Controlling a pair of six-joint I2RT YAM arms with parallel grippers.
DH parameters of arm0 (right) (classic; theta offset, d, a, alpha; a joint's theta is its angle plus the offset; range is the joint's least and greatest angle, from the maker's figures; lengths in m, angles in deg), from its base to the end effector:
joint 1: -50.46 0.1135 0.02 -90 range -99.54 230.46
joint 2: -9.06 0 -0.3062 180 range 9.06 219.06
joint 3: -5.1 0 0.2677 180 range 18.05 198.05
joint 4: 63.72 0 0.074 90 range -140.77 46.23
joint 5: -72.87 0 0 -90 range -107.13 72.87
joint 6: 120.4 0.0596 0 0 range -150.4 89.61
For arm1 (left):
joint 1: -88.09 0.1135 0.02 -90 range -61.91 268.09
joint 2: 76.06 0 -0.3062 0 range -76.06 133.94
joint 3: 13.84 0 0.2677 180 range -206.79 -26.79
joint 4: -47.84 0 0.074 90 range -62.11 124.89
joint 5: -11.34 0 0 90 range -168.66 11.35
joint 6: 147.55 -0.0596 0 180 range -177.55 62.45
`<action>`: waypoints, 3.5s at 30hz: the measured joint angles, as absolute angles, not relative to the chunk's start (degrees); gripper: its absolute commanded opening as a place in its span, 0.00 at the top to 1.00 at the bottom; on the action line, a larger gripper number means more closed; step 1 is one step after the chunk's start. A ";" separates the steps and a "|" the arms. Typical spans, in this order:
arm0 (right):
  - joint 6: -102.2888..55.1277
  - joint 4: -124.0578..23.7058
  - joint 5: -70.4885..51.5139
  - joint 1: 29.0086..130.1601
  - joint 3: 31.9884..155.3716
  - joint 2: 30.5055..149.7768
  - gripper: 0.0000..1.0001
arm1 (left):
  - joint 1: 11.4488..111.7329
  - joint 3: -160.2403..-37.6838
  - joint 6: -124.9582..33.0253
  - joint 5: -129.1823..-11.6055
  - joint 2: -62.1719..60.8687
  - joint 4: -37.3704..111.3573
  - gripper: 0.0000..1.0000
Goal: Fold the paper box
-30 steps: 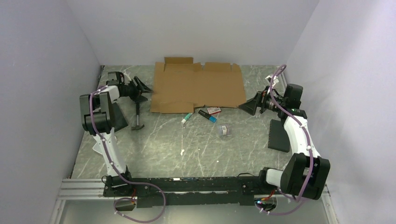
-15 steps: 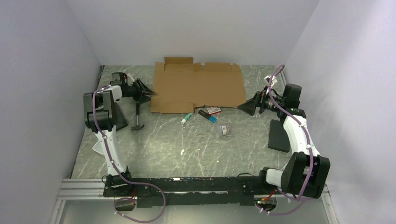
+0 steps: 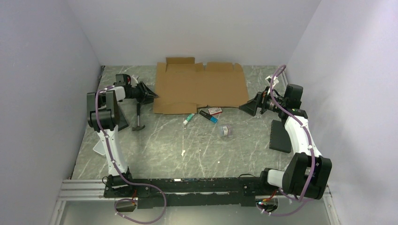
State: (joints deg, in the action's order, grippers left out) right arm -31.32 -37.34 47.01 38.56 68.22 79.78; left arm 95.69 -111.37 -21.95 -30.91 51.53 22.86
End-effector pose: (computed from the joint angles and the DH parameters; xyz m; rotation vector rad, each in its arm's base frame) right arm 0.2725 -0.0026 0.3112 -0.4372 1.9022 1.0430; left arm 0.5053 0.0229 0.1286 -0.5901 2.4272 -1.2510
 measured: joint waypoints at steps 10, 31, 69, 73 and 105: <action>-31.35 -37.34 46.97 38.56 68.20 79.78 0.00 | 95.14 -111.37 -21.56 -28.74 52.17 24.43 1.00; -32.00 -37.32 46.42 38.56 68.11 79.78 0.00 | 95.29 -106.60 -22.50 -27.48 35.23 31.10 1.00; -62.10 -19.00 48.52 48.04 72.24 78.64 0.01 | 75.40 -97.71 -51.92 -45.09 3.12 23.88 1.00; -67.50 -16.47 42.86 58.14 77.09 81.37 0.07 | 75.14 -96.99 -51.87 -45.07 2.99 24.56 1.00; -57.68 -27.31 31.47 63.74 78.75 93.55 0.41 | 74.77 -85.99 -45.75 -49.57 -7.94 40.04 1.00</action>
State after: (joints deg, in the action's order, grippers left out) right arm -57.68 -27.31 31.47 63.74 78.75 93.55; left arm 74.77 -85.99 -45.75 -49.57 -7.94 40.04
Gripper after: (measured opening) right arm 0.586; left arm 0.012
